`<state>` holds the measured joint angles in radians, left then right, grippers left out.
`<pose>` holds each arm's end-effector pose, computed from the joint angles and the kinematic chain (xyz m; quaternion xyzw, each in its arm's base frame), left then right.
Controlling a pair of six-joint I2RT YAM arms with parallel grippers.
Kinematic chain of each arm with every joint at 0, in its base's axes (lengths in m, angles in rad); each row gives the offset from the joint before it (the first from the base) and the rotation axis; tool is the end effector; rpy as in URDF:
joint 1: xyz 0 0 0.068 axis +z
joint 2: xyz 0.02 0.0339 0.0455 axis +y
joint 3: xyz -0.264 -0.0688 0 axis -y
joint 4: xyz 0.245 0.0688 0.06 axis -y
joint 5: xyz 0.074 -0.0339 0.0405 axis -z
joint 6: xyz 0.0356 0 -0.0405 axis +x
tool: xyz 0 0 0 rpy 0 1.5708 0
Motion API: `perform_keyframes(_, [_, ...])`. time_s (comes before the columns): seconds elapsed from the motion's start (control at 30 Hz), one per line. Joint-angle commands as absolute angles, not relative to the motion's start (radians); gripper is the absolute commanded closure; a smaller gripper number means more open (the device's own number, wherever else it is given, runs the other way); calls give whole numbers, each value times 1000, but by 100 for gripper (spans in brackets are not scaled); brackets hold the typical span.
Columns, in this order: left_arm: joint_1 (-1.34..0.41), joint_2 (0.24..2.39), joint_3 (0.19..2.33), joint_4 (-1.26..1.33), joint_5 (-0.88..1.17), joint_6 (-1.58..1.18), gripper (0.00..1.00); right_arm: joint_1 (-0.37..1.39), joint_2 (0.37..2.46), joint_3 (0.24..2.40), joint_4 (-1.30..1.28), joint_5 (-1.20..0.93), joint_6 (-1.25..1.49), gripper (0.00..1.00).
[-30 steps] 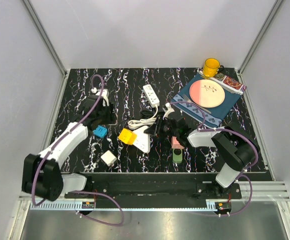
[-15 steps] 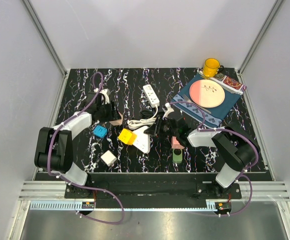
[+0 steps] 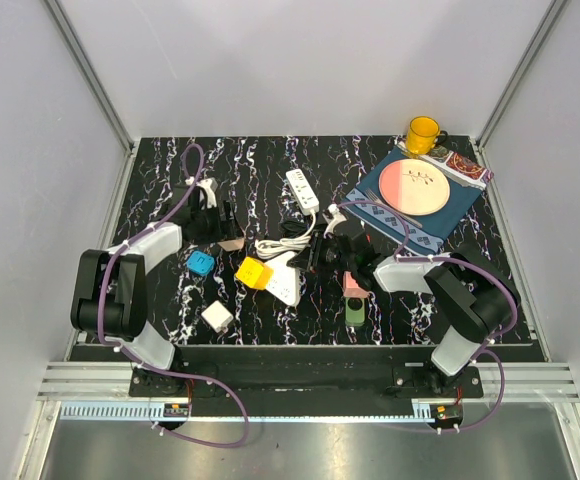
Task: Insert the plug
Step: Place the plug at the center of the board.
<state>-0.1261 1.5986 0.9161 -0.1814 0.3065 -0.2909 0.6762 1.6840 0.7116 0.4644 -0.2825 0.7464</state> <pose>0.3215 -0.0516 0.1874 -0.0237 0.9284 -0.2109 0.3050 0.2527 0.2155 0.1546 -0.0413 0.8555 0.4195 0.3008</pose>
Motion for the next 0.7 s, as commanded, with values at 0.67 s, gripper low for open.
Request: perform_keyframes(0.67, [-123, 1374, 818, -350, -106, -23, 2, 689, 1666, 684, 365, -241, 664, 68])
